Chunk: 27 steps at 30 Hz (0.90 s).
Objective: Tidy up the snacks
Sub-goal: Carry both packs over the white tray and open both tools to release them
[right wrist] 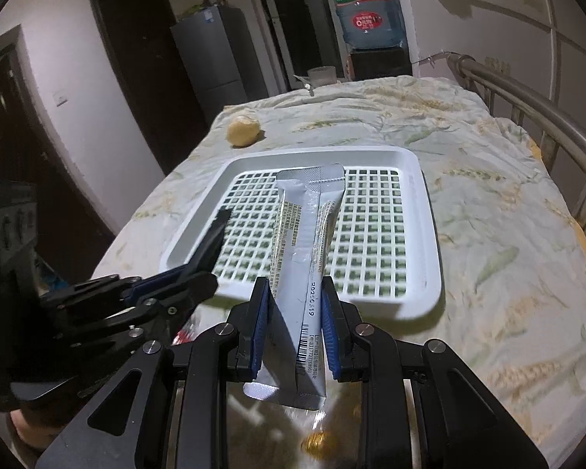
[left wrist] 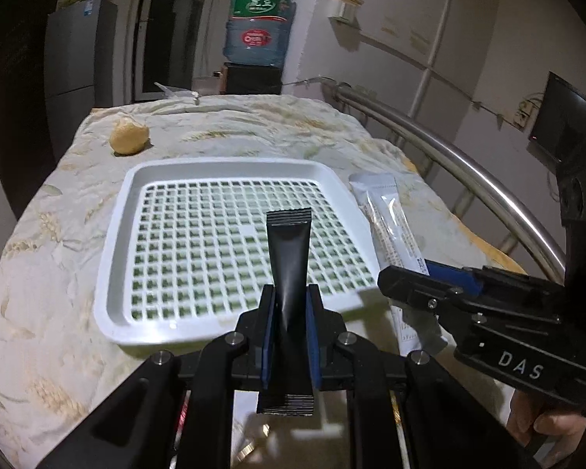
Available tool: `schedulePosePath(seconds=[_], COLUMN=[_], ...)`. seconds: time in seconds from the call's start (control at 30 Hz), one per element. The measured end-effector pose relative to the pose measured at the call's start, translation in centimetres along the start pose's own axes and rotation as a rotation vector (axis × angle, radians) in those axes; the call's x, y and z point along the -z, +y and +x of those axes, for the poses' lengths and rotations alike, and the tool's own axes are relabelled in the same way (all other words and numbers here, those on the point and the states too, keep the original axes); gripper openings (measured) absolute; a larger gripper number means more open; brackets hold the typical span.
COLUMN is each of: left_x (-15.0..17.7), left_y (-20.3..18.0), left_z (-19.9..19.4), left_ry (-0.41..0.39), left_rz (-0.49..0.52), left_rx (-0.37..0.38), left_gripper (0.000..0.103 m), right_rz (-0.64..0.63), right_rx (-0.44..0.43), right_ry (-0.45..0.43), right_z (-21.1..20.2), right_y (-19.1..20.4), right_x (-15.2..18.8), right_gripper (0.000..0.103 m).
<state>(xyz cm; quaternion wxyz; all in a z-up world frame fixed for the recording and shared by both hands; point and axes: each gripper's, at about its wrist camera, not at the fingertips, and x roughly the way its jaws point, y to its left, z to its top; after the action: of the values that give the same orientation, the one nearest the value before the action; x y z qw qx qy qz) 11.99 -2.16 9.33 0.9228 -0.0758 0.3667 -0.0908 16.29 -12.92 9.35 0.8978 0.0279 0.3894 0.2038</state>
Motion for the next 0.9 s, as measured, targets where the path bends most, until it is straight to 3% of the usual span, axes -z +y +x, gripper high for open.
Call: schedulePosePath(seconds=[0.3,0.9], left_x=[-1.8,-0.9], left_y=[2.5,5.0], left_z=[3.3,7.9], left_ry=[0.001,0.085], left_rz=[-0.089,-0.135], left_rx=[-0.022,-0.094], left_gripper=[0.016,0.017], right_rz=[0.049,0.066], right_rx=[0.055,0.103], right_ry=[0.007,0.074], right_z=[4.4,9.1], right_y=[-1.4,-3.4], right_x=[-2.4,-2.0], right_gripper=[0.024,0.024])
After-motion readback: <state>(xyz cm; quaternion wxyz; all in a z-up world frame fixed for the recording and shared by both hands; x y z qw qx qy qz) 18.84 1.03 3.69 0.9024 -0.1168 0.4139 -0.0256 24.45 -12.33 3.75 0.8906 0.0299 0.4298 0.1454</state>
